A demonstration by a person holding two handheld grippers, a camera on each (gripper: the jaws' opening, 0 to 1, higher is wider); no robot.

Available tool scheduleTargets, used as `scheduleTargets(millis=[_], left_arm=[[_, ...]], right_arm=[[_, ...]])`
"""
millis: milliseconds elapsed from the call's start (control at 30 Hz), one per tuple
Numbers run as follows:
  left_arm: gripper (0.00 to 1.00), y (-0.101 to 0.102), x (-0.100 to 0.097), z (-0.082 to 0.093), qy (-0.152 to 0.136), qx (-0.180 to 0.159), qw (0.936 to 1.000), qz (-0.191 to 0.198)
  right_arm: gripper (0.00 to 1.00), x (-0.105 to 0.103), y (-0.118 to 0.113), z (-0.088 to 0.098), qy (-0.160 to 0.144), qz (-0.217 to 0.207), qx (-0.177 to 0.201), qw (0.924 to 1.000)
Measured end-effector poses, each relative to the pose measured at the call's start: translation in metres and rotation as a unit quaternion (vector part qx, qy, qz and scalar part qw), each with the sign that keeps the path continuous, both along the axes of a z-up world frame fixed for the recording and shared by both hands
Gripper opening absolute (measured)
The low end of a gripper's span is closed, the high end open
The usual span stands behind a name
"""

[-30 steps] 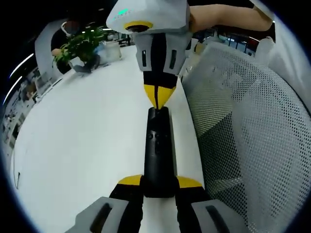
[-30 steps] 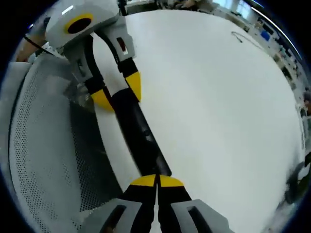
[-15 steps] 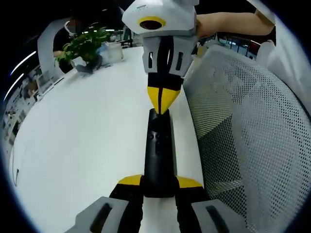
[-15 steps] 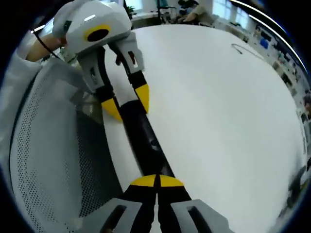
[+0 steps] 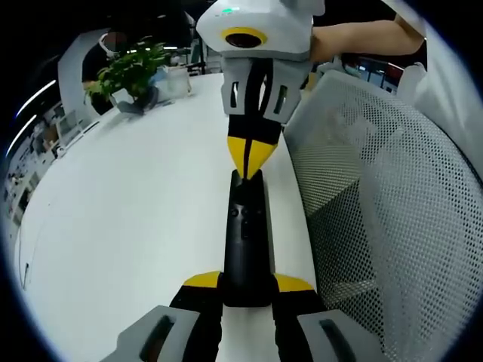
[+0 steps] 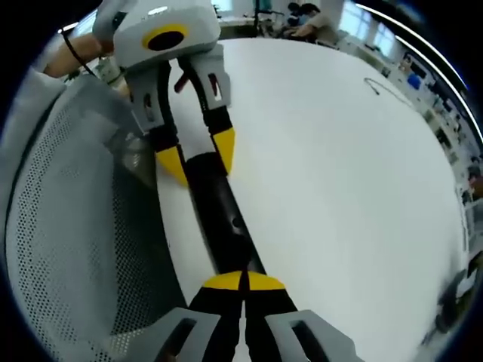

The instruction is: Press the specified remote control buttons in sequence, fully releasing each button before pressing the next.

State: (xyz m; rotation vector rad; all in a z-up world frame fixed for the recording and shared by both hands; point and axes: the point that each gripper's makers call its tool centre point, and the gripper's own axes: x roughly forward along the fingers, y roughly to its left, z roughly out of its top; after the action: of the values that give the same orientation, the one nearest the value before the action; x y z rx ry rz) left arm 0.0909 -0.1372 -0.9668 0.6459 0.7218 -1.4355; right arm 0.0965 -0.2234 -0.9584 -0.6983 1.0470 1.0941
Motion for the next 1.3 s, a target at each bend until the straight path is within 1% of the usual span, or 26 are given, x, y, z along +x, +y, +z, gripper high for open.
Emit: scheduleTargets(millis=[100, 133, 267, 433, 467, 500, 600, 667, 767, 833, 900, 933, 1033, 1200, 1300], left_arm=[[0.24, 0.0, 0.0, 0.0, -0.001, -0.001, 1.0, 0.0], [0.24, 0.0, 0.0, 0.0, -0.001, -0.001, 1.0, 0.001], [0.24, 0.0, 0.0, 0.0, 0.0, -0.003, 1.0, 0.003], [0.24, 0.0, 0.0, 0.001, 0.0, -0.004, 1.0, 0.003], [0.24, 0.0, 0.0, 0.001, 0.0, -0.004, 1.0, 0.003], [0.24, 0.0, 0.0, 0.001, 0.0, -0.004, 1.0, 0.003], [0.24, 0.0, 0.0, 0.001, 0.0, -0.005, 1.0, 0.004], [0.24, 0.0, 0.0, 0.001, -0.001, -0.005, 1.0, 0.004], [0.24, 0.0, 0.0, 0.001, 0.0, -0.005, 1.0, 0.003], [0.24, 0.0, 0.0, 0.001, 0.0, -0.003, 1.0, 0.001], [0.24, 0.0, 0.0, 0.001, 0.001, -0.002, 1.0, 0.0], [0.24, 0.0, 0.0, 0.001, 0.001, -0.002, 1.0, 0.0], [0.24, 0.0, 0.0, 0.001, 0.002, -0.003, 1.0, 0.001], [0.24, 0.0, 0.0, 0.001, 0.0, -0.005, 1.0, 0.004], [0.24, 0.0, 0.0, 0.001, 0.0, -0.006, 1.0, 0.005]], right_arm=[[0.0, 0.0, 0.0, 0.003, 0.0, -0.011, 0.021, 0.9997], [0.0, 0.002, 0.003, 0.005, -0.015, -0.01, 0.031, 0.9994], [0.0, 0.002, 0.01, 0.009, -0.022, 0.007, 0.04, 0.9989], [0.0, -0.002, 0.012, -0.001, -0.007, 0.034, 0.023, 0.9991], [0.0, 0.0, 0.012, 0.0, -0.016, 0.038, 0.023, 0.9989], [0.0, -0.001, 0.012, 0.001, -0.009, 0.039, 0.022, 0.999], [0.0, -0.001, 0.012, 0.001, -0.009, 0.048, 0.02, 0.9986], [0.0, -0.001, 0.013, 0.0, -0.013, 0.06, 0.011, 0.9981], [0.0, -0.001, 0.014, -0.001, -0.03, 0.075, -0.006, 0.9967], [0.0, -0.001, 0.015, -0.001, -0.039, 0.081, -0.01, 0.9959], [0.0, 0.0, 0.014, 0.0, -0.039, 0.073, -0.005, 0.9965], [0.0, 0.0, 0.014, 0.0, -0.032, 0.052, 0.006, 0.9981], [0.0, 0.001, 0.014, 0.002, -0.023, 0.025, 0.026, 0.9991], [0.0, 0.0, 0.023, 0.007, -0.021, 0.025, 0.047, 0.9984], [0.0, 0.0, 0.026, 0.004, -0.018, 0.035, 0.041, 0.9984]])
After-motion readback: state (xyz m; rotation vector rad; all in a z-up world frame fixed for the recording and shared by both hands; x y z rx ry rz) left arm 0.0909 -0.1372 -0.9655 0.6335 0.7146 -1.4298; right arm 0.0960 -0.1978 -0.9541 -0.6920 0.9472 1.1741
